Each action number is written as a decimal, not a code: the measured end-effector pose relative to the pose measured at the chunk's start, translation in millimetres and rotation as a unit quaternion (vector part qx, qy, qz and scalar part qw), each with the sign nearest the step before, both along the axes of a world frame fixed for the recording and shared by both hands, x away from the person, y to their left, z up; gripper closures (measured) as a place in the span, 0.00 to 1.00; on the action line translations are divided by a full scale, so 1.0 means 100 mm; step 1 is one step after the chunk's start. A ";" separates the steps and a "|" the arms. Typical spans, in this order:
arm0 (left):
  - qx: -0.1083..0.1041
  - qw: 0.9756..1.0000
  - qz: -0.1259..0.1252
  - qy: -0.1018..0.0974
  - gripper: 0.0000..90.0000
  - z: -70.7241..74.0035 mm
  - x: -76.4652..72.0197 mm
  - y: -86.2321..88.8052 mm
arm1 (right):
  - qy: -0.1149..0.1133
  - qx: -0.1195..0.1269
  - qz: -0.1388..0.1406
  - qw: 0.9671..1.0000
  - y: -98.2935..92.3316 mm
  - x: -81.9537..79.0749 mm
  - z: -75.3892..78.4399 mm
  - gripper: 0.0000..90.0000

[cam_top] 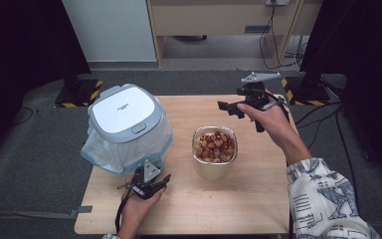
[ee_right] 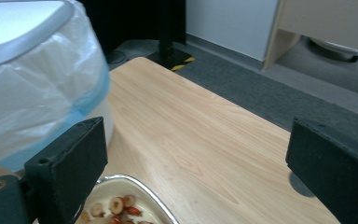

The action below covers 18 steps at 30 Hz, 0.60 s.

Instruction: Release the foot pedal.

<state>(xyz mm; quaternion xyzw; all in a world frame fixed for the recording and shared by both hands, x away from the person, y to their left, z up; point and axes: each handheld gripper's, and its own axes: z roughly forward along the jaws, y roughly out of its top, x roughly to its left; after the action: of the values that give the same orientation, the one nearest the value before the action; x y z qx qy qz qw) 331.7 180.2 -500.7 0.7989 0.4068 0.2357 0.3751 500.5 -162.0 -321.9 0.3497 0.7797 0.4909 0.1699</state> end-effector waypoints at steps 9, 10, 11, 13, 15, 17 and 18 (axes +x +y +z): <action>-0.003 1.000 -0.007 0.003 0.53 -0.01 0.01 -0.01 | -0.007 0.000 -0.057 0.998 -0.24 -0.04 -0.09 0.07; -0.003 1.000 -0.008 0.004 0.53 -0.01 0.01 -0.01 | -0.007 -0.001 -0.063 0.998 -0.26 -0.05 -0.10 0.07; -0.003 1.000 -0.008 0.004 0.52 -0.01 0.01 -0.01 | -0.010 -0.003 -0.069 0.998 -0.28 -0.06 -0.11 0.07; -0.005 1.000 -0.009 0.005 0.52 -0.01 0.01 -0.01 | -0.012 -0.002 -0.079 0.997 -0.32 -0.08 -0.13 0.07; -0.006 1.000 -0.010 0.006 0.52 -0.01 0.01 -0.01 | -0.013 -0.001 -0.090 0.996 -0.36 -0.11 -0.16 0.07; -0.005 1.000 -0.011 0.008 0.51 -0.01 0.01 -0.01 | -0.015 -0.002 -0.096 0.995 -0.39 -0.14 -0.19 0.07; -0.005 1.000 -0.011 0.008 0.51 -0.01 0.01 -0.01 | -0.014 -0.002 -0.102 0.995 -0.41 -0.16 -0.21 0.07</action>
<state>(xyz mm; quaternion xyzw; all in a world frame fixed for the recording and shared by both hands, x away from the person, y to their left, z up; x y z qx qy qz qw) 333.2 178.9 -501.9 0.8035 0.4017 0.2235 0.3783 484.7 -202.8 -342.7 0.4195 0.7388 0.4743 0.2308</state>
